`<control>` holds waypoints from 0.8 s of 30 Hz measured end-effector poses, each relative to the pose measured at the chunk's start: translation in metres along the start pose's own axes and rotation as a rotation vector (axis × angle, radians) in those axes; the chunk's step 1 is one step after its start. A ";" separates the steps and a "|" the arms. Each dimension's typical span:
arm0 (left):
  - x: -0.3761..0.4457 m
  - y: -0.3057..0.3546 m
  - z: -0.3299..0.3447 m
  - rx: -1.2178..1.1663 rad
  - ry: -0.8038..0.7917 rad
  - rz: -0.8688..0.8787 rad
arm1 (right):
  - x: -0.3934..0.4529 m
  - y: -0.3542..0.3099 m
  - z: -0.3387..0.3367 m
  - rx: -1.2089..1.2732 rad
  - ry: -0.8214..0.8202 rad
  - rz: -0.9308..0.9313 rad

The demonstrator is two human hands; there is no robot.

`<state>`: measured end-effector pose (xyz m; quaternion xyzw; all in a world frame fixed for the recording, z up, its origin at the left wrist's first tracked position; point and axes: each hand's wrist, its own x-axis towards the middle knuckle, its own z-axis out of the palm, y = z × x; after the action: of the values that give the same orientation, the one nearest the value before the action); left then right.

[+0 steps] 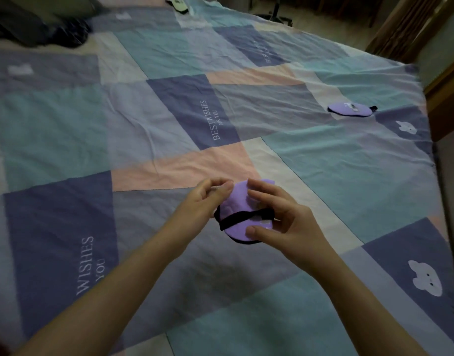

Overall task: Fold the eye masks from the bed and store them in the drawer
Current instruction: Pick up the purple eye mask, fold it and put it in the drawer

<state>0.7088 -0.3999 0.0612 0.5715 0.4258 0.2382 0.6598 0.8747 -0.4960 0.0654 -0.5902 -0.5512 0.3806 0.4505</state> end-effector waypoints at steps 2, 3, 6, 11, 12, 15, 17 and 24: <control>-0.014 0.009 -0.017 0.118 0.090 0.070 | 0.000 -0.017 0.002 -0.002 -0.025 -0.012; -0.024 0.014 -0.028 0.205 0.133 0.108 | 0.001 -0.028 0.002 0.006 -0.029 -0.024; -0.062 0.037 -0.063 0.562 0.252 0.164 | 0.005 -0.072 0.005 0.037 -0.046 -0.063; -0.151 0.103 -0.111 1.101 0.451 0.221 | 0.014 -0.170 0.022 0.042 -0.179 -0.218; -0.173 0.116 -0.120 1.196 0.482 0.230 | 0.014 -0.191 0.029 0.050 -0.209 -0.240; -0.242 0.149 -0.148 1.351 0.596 0.228 | 0.012 -0.259 0.055 0.074 -0.292 -0.324; -0.292 0.169 -0.162 1.342 0.643 0.182 | 0.007 -0.303 0.081 0.075 -0.362 -0.374; -0.467 0.206 -0.213 1.361 0.946 0.018 | -0.027 -0.422 0.215 0.025 -0.665 -0.587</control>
<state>0.3216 -0.6087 0.3969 0.6887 0.7049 0.1492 -0.0810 0.5388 -0.5047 0.4003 -0.2486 -0.8058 0.4125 0.3446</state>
